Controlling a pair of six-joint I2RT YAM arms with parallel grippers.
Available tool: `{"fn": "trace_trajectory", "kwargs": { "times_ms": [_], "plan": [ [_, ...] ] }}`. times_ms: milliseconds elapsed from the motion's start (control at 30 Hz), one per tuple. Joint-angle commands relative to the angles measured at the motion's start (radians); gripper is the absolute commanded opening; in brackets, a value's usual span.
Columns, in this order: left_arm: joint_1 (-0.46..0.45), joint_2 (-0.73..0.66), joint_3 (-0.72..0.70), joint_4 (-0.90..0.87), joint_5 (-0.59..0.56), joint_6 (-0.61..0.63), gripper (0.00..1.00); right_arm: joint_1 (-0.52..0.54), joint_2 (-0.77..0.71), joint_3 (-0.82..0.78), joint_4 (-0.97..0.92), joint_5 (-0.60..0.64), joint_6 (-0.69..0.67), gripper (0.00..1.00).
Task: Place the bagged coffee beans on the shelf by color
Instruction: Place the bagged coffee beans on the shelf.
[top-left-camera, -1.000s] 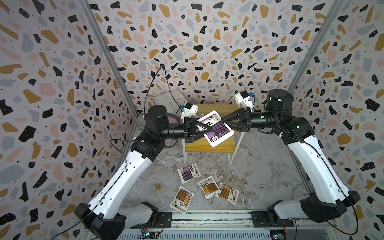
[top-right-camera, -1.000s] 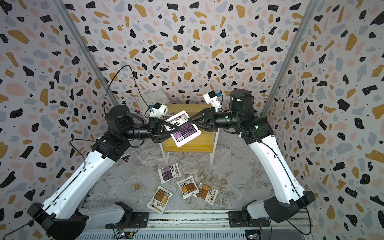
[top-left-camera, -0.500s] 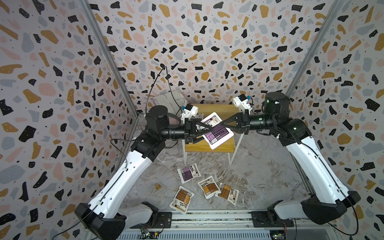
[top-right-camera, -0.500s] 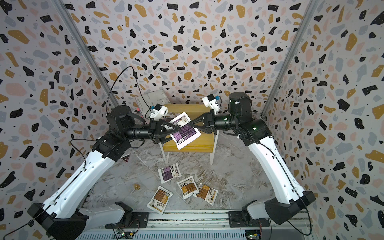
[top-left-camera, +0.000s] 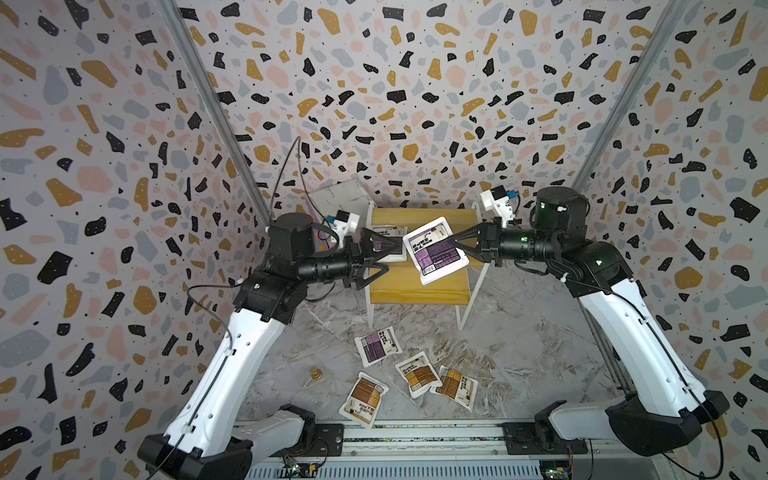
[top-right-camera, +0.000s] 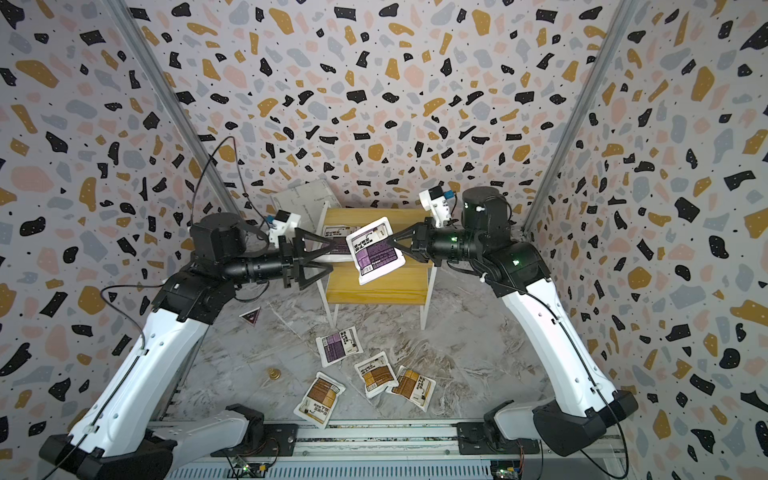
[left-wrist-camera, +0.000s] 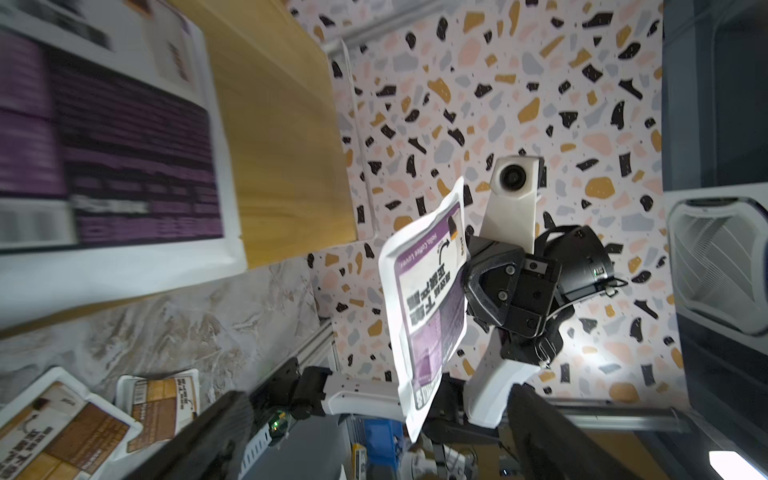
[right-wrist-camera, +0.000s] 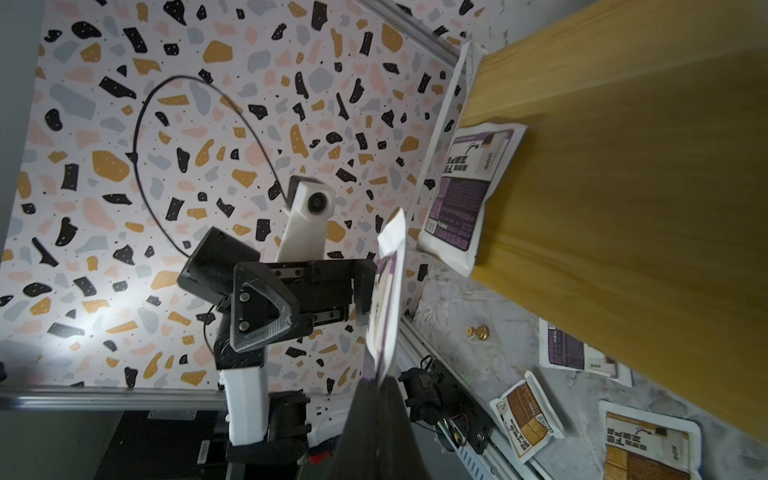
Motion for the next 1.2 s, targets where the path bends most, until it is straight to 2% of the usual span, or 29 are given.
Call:
{"fn": "trace_trajectory", "kwargs": {
  "times_ms": [0,233,467,800,1167],
  "plan": [
    [0.034,-0.069,0.02,-0.185,-0.146,0.094,1.0,-0.002,-0.009,0.058,-0.06,0.175,-0.044,0.0],
    [0.066,-0.146,-0.063,-0.226,-0.178,0.079,1.0,-0.001,0.064,0.116,-0.142,0.317,-0.093,0.0],
    [0.08,-0.153,-0.04,-0.287,-0.203,0.106,1.0,-0.001,0.113,0.107,-0.129,0.369,-0.056,0.0],
    [0.096,-0.156,-0.022,-0.334,-0.222,0.143,1.0,0.01,0.121,0.037,-0.054,0.397,0.012,0.0],
    [0.102,-0.158,-0.03,-0.341,-0.217,0.148,1.0,0.036,0.153,0.033,-0.028,0.373,0.047,0.0]
  ]
}}
